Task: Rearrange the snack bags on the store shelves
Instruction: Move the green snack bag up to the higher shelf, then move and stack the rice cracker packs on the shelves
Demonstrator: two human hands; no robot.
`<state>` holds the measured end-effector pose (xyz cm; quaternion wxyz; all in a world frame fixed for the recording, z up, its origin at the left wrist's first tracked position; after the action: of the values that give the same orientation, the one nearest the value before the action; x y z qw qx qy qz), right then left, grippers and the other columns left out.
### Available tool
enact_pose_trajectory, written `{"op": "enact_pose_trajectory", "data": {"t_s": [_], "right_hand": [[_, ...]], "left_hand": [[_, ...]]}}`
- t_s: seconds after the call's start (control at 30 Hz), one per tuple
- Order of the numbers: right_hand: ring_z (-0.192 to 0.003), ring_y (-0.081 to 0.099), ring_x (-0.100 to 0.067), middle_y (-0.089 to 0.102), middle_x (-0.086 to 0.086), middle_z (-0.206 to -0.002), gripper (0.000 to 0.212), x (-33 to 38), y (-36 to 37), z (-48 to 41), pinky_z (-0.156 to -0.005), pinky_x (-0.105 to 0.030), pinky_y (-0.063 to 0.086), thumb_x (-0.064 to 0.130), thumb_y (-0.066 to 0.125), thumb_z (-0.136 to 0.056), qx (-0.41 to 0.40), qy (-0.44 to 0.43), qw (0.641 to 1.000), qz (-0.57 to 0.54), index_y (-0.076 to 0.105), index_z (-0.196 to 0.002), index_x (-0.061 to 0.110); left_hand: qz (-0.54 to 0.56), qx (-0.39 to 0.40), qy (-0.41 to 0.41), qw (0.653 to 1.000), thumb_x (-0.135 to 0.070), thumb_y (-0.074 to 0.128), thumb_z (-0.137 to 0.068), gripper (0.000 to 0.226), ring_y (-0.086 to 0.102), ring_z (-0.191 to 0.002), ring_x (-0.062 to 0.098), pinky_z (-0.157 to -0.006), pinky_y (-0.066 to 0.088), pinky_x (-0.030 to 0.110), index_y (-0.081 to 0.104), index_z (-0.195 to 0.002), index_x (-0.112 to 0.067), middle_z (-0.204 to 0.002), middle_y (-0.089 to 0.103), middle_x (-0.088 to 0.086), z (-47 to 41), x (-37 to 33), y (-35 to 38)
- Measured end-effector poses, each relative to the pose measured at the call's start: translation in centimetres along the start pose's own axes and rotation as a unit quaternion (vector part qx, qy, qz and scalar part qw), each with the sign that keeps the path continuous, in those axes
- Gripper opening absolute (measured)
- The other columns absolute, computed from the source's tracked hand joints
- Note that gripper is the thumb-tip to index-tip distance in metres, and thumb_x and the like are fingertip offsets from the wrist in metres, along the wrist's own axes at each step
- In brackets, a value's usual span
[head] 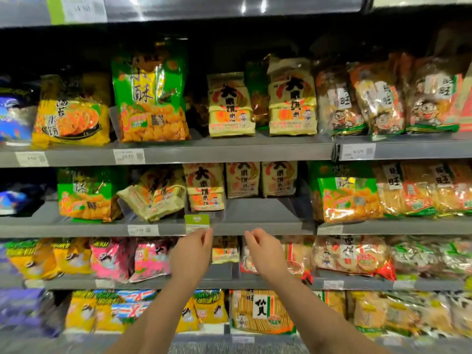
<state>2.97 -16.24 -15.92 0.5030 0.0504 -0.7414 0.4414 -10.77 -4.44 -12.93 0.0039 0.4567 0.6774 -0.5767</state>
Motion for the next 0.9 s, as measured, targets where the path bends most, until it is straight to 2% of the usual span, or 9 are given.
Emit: {"op": "enact_pose_trajectory", "data": {"t_s": [0.17, 0.3, 0.37, 0.47, 0.53, 0.6, 0.67, 0.77, 0.9], "right_hand": [[-0.068, 0.056, -0.024, 0.054, -0.002, -0.063, 0.033, -1.2, 6.2, -1.8, -0.063, -0.038, 0.042, 0.035, 0.041, -0.096, 0.038, 0.028, 0.999, 0.001, 0.048, -0.07, 0.016], [-0.081, 0.06, -0.031, 0.065, -0.016, -0.079, 0.034, -2.3, 11.4, -4.4, -0.063, -0.035, 0.037, 0.033, 0.04, -0.097, 0.042, 0.038, 0.998, 0.02, 0.057, -0.083, 0.008], [-0.08, 0.06, -0.03, 0.062, -0.012, -0.077, 0.033, -4.0, 14.7, -5.8, -0.065, -0.034, 0.038, 0.032, 0.039, -0.098, 0.06, 0.053, 0.997, 0.008, 0.06, -0.087, 0.009], [-0.063, 0.05, -0.018, 0.05, 0.003, -0.063, 0.03, -8.1, 19.7, -8.0, -0.076, -0.036, 0.044, 0.031, 0.04, -0.098, 0.084, 0.081, 0.993, -0.001, 0.049, -0.071, 0.021], [-0.078, 0.058, -0.02, 0.06, 0.003, -0.08, 0.019, -11.5, 23.1, -9.5, -0.079, -0.033, 0.044, 0.035, 0.041, -0.097, 0.106, 0.125, 0.986, -0.005, 0.055, -0.091, 0.023], [-0.113, 0.054, -0.026, 0.057, -0.007, -0.124, 0.045, -15.6, 26.3, -11.0, -0.093, -0.031, 0.042, 0.043, 0.044, -0.094, 0.115, 0.18, 0.977, 0.0, 0.046, -0.13, 0.016], [-0.131, 0.038, -0.029, 0.038, -0.012, -0.144, 0.067, -19.1, 28.9, -12.8, -0.106, -0.034, 0.034, 0.05, 0.046, -0.09, 0.109, 0.213, 0.971, 0.011, 0.03, -0.142, 0.011], [-0.131, 0.034, -0.034, 0.034, -0.017, -0.144, 0.077, -23.0, 31.0, -15.1, -0.108, -0.04, 0.032, 0.052, 0.055, -0.084, 0.062, 0.229, 0.971, 0.014, 0.029, -0.139, 0.005], [-0.13, 0.033, -0.034, 0.033, -0.018, -0.143, 0.086, -25.6, 32.0, -16.5, -0.108, -0.041, 0.029, 0.048, 0.067, -0.077, -0.039, 0.216, 0.975, -0.025, 0.027, -0.139, 0.003]], "left_hand": [[-0.016, 0.023, -0.05, 0.998, -0.032, 0.04, -0.096, 0.044, 0.043, -0.055, 0.027, -0.046, 0.018, 0.034, 0.033, -0.055, -0.019, -0.048, 0.037, -0.001, -0.5, 6.5, 2.2], [-0.035, 0.058, -0.066, 0.996, -0.035, 0.036, -0.097, 0.038, 0.042, -0.057, 0.026, -0.048, 0.022, 0.033, 0.04, -0.063, -0.016, -0.05, 0.037, -0.003, -2.4, 11.9, 5.5], [-0.039, 0.082, -0.077, 0.993, -0.038, 0.035, -0.096, 0.039, 0.048, -0.059, 0.028, -0.049, 0.031, 0.033, 0.042, -0.064, -0.017, -0.052, 0.044, 0.002, -3.4, 15.0, 8.4], [-0.039, 0.111, -0.122, 0.985, -0.039, 0.036, -0.095, 0.035, 0.052, -0.065, 0.029, -0.057, 0.038, 0.033, 0.045, -0.071, -0.016, -0.064, 0.055, 0.007, -4.2, 19.9, 13.2], [-0.019, 0.135, -0.149, 0.979, -0.041, 0.037, -0.094, 0.032, 0.058, -0.069, 0.03, -0.057, 0.037, 0.032, 0.049, -0.08, -0.015, -0.068, 0.057, 0.006, -4.5, 22.9, 16.9], [0.015, 0.152, -0.18, 0.972, -0.043, 0.041, -0.093, 0.031, 0.062, -0.078, 0.032, -0.061, 0.043, 0.034, 0.051, -0.092, -0.013, -0.076, 0.062, 0.008, -4.8, 25.9, 20.6], [0.017, 0.16, -0.211, 0.964, -0.045, 0.043, -0.092, 0.04, 0.061, -0.092, 0.035, -0.07, 0.043, 0.035, 0.048, -0.112, -0.01, -0.099, 0.063, 0.015, -5.5, 28.9, 24.2], [0.012, 0.154, -0.24, 0.959, -0.043, 0.043, -0.092, 0.052, 0.054, -0.107, 0.036, -0.083, 0.044, 0.038, 0.038, -0.127, -0.006, -0.124, 0.05, 0.019, -6.6, 32.2, 28.4], [0.013, 0.106, -0.255, 0.961, -0.038, 0.053, -0.089, 0.056, 0.044, -0.117, 0.039, -0.093, 0.041, 0.042, 0.033, -0.126, -0.001, -0.134, 0.035, 0.021, -7.6, 35.1, 31.6]]}}
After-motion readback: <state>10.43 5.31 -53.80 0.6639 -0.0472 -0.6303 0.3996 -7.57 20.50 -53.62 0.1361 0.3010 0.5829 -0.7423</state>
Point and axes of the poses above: each hand's wrist, its own z-axis away from the middle knuckle, its own y-axis out of the palm, x = y × z, the point moved 10 cm from there along -z, towards the middle knuckle
